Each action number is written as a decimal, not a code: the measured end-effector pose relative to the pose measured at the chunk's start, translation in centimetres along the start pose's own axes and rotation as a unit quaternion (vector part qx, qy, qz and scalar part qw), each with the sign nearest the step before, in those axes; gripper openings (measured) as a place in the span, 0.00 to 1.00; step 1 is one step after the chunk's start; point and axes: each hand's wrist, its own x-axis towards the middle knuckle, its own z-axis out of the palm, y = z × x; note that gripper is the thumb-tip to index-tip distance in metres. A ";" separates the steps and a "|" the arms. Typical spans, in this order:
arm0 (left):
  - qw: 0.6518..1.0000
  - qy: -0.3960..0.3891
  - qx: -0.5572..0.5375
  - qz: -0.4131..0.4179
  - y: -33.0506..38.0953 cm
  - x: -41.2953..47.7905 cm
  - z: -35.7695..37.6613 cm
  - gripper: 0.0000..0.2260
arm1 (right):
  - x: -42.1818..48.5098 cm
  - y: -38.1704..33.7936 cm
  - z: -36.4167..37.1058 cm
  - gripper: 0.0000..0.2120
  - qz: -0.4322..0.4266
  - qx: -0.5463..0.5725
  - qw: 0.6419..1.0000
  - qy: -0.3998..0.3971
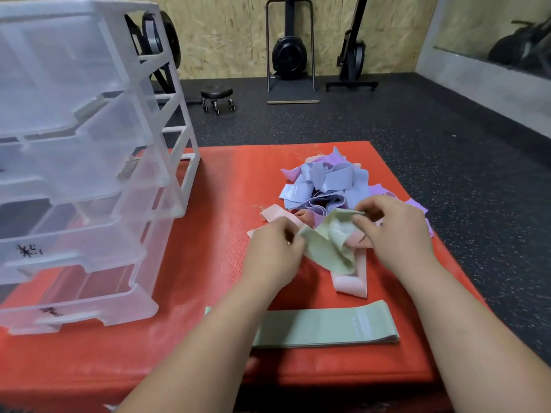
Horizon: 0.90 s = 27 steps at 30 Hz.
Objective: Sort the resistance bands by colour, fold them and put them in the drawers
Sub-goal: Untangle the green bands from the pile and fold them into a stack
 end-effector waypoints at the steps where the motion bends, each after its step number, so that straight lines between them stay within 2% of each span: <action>1: 0.999 0.031 -0.030 -0.007 -0.1 0.3 -0.9 0.03 | 0.0 0.1 -0.5 0.05 0.015 0.013 1.000 0.014; 6: 0.982 0.152 -0.093 -0.066 -2.1 0.7 -4.9 0.03 | -0.5 0.9 -2.8 0.04 0.088 0.046 0.994 0.050; 11: 0.966 0.202 -0.118 -0.114 -4.5 0.1 -7.3 0.02 | -1.0 2.3 -3.6 0.05 0.197 0.185 0.961 0.063; 15: 0.966 0.200 -0.129 -0.099 -4.8 -0.9 -8.0 0.02 | -1.7 1.7 -3.5 0.08 0.245 0.324 0.913 0.030; 19: 0.976 0.144 -0.144 -0.083 -5.4 -1.6 -8.4 0.05 | -2.2 0.6 -4.3 0.08 0.253 0.434 0.864 -0.016; 22: 0.972 0.144 -0.153 -0.106 -6.2 -2.0 -8.7 0.03 | -2.7 0.3 -4.6 0.12 0.260 0.437 0.861 -0.024; 27: 0.969 0.134 -0.152 -0.141 -7.2 -2.7 -8.7 0.04 | -3.9 0.1 -3.8 0.10 0.312 0.400 0.862 0.003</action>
